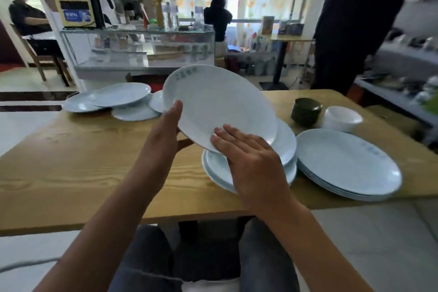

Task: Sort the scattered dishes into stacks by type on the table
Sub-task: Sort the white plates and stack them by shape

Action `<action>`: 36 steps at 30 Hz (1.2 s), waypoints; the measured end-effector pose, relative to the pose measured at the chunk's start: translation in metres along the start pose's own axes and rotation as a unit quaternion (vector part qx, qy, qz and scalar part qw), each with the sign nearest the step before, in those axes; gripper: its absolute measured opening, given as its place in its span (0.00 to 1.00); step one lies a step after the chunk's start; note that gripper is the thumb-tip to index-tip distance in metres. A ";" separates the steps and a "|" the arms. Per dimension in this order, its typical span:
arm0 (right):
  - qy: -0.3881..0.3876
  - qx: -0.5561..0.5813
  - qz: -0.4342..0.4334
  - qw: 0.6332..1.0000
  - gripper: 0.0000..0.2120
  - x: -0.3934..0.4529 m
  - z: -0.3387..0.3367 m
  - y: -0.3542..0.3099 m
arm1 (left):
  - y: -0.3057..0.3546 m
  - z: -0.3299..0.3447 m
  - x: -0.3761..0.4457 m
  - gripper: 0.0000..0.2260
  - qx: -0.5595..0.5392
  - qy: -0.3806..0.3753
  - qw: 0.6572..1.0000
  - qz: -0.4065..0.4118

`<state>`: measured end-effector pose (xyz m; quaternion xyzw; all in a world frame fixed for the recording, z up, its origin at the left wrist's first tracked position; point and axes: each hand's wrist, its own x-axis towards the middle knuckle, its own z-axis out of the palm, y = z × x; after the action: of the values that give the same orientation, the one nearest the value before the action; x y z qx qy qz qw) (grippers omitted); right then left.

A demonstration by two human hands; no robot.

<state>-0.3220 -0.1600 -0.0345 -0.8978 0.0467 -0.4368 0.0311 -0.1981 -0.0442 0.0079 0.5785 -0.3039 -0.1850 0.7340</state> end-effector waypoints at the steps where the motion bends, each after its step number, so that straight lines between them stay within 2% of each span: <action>1: -0.007 -0.024 0.004 1.000 0.15 -0.004 -0.009 0.009 | -0.004 0.009 0.002 0.13 0.028 -0.020 0.999 0.016; 4: -0.018 -0.074 0.018 0.997 0.13 -0.018 -0.036 0.036 | -0.016 0.033 0.008 0.24 0.106 -0.062 0.991 0.055; 6: -0.022 -0.098 0.036 0.994 0.13 -0.032 -0.054 0.053 | -0.022 0.046 0.012 0.27 0.132 -0.064 0.987 0.058; 11: -0.040 -0.154 0.086 0.983 0.19 -0.064 -0.091 0.091 | -0.033 0.062 0.014 0.26 0.188 -0.061 0.976 0.090; 17: -0.064 -0.203 0.137 0.967 0.13 -0.098 -0.110 0.119 | -0.041 0.077 0.015 0.25 0.239 -0.091 0.958 0.130; 23: -0.097 -0.214 0.177 0.956 0.14 -0.121 -0.107 0.123 | -0.055 0.089 0.018 0.24 0.284 -0.133 0.936 0.162; 30: -0.113 -0.205 0.212 0.949 0.13 -0.139 -0.103 0.125 | -0.057 0.094 0.018 0.23 0.288 -0.154 0.932 0.157; 36: -0.152 -0.202 0.255 0.933 0.17 -0.136 -0.104 0.121 | -0.056 0.095 0.018 0.25 0.304 -0.157 0.923 0.176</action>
<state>-0.4942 -0.2665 -0.0882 -0.8990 0.3555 -0.2535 -0.0337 -0.2430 -0.1402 -0.0279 0.6749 -0.5537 -0.0401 0.4861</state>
